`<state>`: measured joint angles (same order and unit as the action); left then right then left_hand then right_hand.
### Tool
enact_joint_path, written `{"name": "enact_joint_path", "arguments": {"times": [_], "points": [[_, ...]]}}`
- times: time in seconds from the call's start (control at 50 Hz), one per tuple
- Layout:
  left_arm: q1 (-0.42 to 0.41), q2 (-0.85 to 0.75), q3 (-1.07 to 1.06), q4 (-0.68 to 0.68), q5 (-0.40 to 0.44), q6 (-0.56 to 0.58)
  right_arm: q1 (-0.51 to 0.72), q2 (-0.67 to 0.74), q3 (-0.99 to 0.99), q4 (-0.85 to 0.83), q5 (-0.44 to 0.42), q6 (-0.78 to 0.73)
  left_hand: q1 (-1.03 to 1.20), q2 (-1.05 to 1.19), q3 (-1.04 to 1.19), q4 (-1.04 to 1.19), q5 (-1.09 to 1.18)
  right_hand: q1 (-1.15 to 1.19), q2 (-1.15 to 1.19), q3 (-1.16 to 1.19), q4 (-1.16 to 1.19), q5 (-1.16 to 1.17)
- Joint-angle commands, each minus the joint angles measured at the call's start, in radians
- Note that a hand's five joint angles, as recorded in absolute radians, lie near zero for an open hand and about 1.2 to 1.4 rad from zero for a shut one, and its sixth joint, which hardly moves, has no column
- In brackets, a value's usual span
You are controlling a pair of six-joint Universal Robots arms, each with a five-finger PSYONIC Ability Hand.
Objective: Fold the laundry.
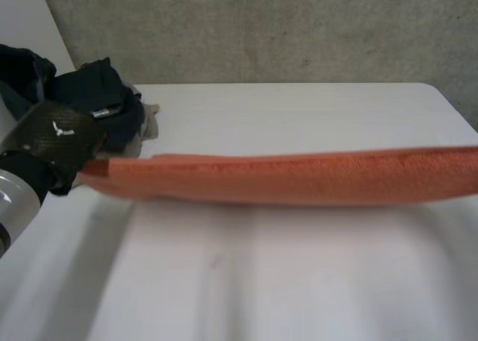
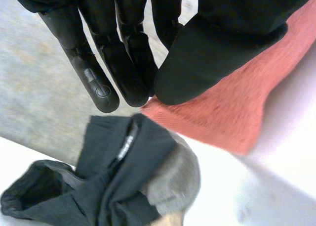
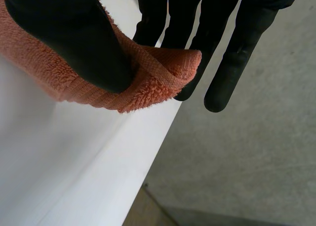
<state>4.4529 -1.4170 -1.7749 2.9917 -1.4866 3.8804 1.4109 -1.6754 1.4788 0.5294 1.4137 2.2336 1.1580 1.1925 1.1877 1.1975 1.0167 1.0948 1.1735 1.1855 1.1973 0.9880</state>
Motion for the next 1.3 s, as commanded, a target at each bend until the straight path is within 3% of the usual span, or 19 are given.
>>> {"name": "enact_joint_path", "arguments": {"times": [0.02,0.12,0.22,0.38,0.5,0.52,0.54,0.56,0.64,0.84,1.06,1.14,1.22,1.24,1.3], "points": [[-0.015,-0.214,0.038,0.007,-0.006,0.076,0.015,0.133,0.029,-0.003,0.001,-0.003,0.238,0.204,0.209,0.199,0.205,0.302,0.223,0.211,0.199,0.234],[-0.026,-0.454,0.21,0.101,-0.011,0.065,0.097,0.29,-0.006,-0.129,0.03,0.079,0.238,0.204,0.209,0.199,0.205,0.302,0.223,0.211,0.199,0.234],[-0.072,-0.603,0.417,0.142,-0.015,0.063,0.149,0.382,-0.115,-0.254,0.131,0.174,0.238,0.204,0.209,0.199,0.205,0.302,0.223,0.211,0.199,0.234],[-0.086,-0.704,0.739,0.263,-0.072,-0.033,0.198,0.467,-0.31,-0.477,0.177,0.283,0.238,0.204,0.209,0.199,0.205,0.302,0.223,0.211,0.199,0.234],[-0.109,-0.698,0.73,0.294,-0.09,-0.116,0.223,0.48,-0.276,-0.512,0.172,0.311,0.238,0.204,0.209,0.199,0.205,0.302,0.223,0.211,0.199,0.234],[-0.118,-0.695,0.709,0.285,-0.09,-0.125,0.226,0.479,-0.26,-0.516,0.171,0.313,0.047,0.012,0.017,0.007,0.014,0.302,0.223,0.211,0.199,0.234],[-0.142,-0.676,0.65,0.262,-0.09,-0.145,0.229,0.474,-0.224,-0.517,0.168,0.316,-0.481,-0.516,-0.511,-0.521,-0.514,0.302,0.223,0.211,0.199,0.234],[-0.15,-0.657,0.616,0.247,-0.093,-0.154,0.232,0.474,-0.209,-0.519,0.165,0.316,-0.649,-0.684,-0.679,-0.689,-0.682,0.302,0.223,0.211,0.199,0.234],[-0.17,-0.564,0.453,0.188,-0.098,-0.208,0.244,0.465,-0.129,-0.543,0.165,0.314,-0.804,-0.838,-0.833,-0.843,-0.837,0.302,0.223,0.211,0.199,0.234],[-0.218,-0.557,0.23,0.159,-0.1,-0.492,0.237,0.375,0.04,-0.6,0.139,0.314,-0.76,-0.794,-0.789,-0.799,-0.793,0.302,0.223,0.211,0.199,0.234],[-0.192,-0.757,0.347,0.147,-0.101,-0.53,0.234,0.338,0.138,-0.615,0.094,0.314,-0.76,-0.794,-0.789,-0.799,-0.793,0.302,0.223,0.211,0.199,0.234],[-0.188,-0.793,0.373,0.131,-0.142,-0.527,0.234,0.332,0.162,-0.626,0.087,0.314,-0.718,-0.753,-0.748,-0.758,-0.752,0.302,0.223,0.211,0.199,0.234],[-0.188,-0.812,0.385,0.131,-0.179,-0.523,0.234,0.332,0.173,-0.634,0.087,0.313,-0.49,-0.525,-0.52,-0.53,-0.524,0.302,0.223,0.211,0.199,0.234],[-0.188,-0.812,0.384,0.133,-0.179,-0.523,0.234,0.332,0.175,-0.634,0.087,0.311,-0.193,-0.227,-0.223,-0.232,-0.226,0.302,0.223,0.211,0.199,0.234],[-0.188,-0.812,0.385,0.133,-0.178,-0.523,0.234,0.332,0.176,-0.635,0.085,0.311,0.237,0.203,0.208,0.198,0.204,0.302,0.223,0.211,0.199,0.234]]}}
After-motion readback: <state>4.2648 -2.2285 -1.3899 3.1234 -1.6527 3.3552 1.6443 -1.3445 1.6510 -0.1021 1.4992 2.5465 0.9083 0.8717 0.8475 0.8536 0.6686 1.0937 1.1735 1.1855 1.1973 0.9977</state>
